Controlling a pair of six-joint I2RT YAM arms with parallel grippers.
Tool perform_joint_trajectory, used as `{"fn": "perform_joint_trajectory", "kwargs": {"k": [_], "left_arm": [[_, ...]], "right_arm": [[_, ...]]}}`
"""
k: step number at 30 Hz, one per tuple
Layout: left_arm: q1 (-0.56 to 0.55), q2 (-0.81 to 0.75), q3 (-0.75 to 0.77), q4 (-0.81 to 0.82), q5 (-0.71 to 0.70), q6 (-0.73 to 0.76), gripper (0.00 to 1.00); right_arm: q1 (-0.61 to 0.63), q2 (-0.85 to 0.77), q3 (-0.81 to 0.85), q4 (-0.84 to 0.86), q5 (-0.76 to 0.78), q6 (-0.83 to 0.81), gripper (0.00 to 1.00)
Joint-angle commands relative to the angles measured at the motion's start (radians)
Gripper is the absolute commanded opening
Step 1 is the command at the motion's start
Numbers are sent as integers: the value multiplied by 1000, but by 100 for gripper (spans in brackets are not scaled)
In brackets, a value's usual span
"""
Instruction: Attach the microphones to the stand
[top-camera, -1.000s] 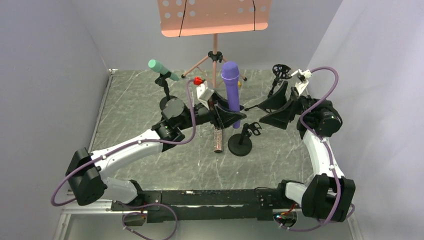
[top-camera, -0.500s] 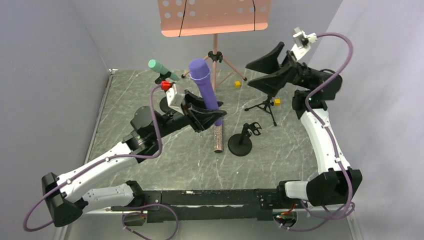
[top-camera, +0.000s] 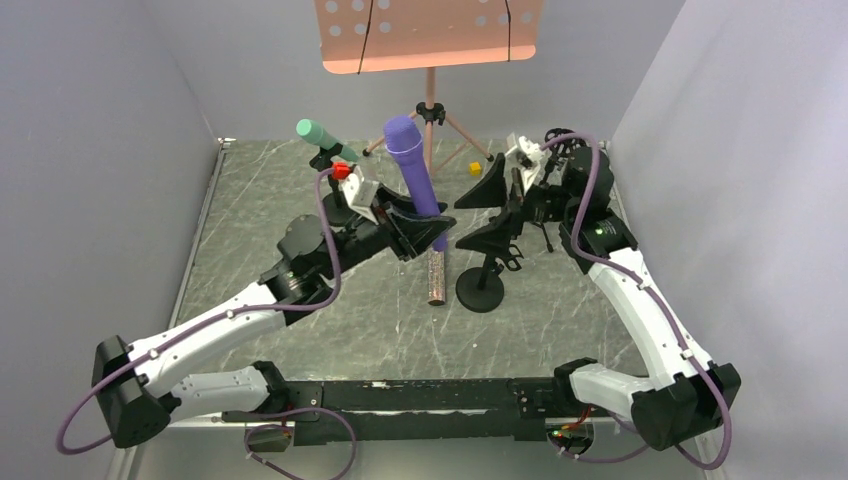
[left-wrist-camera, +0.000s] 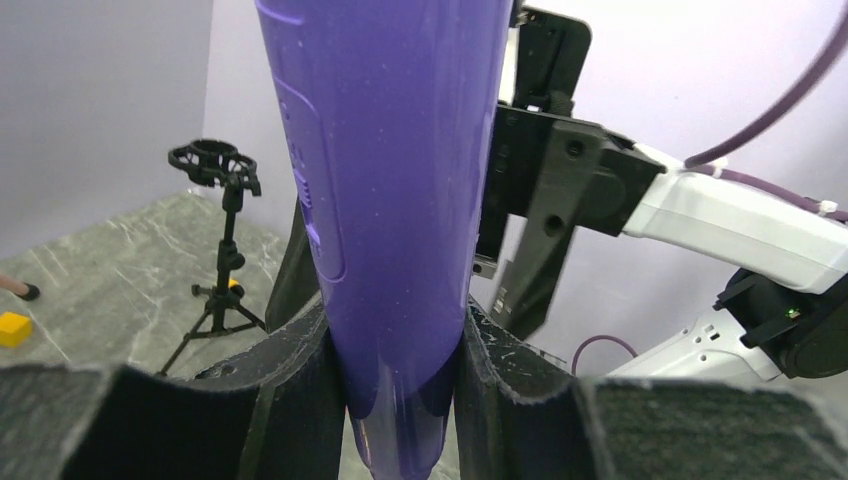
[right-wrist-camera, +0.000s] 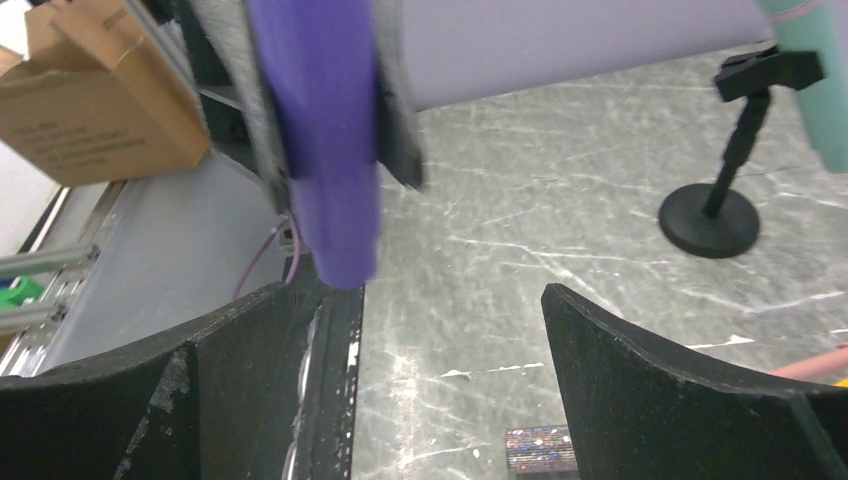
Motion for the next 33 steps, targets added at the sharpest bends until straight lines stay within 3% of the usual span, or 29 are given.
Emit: {"fn": "perform_joint_trajectory", "kwargs": {"k": [1,8,13,16,19,21,26,30,33], "left_arm": [[-7,57,48,139,7,-63,9],[-29,172,85,251,18,-123,9],[-35,214,97,307,23,-161,9],[-35,214,86,316,12,-161,9],[-35,213,83,315,22,-162,10],[-35,202,77,309,33,-159,13],[-2,140,56,282,60,-158,46],[52,85,40,263,110,-180,84],[97,47,35,238,132,-176,95]], "right_arm": [[53,-19,26,-121,-5,-143,99],[68,-16,-60,140,-58,88,89],[69,-22,-81,181,-82,116,75],[69,-24,-86,209,-95,142,56],[62,-23,-87,233,-86,172,28],[54,-23,-99,276,-81,214,18],[45,-26,-125,276,-93,203,8],[45,-30,-116,196,-108,125,7],[45,-34,-106,107,-119,38,7]]}}
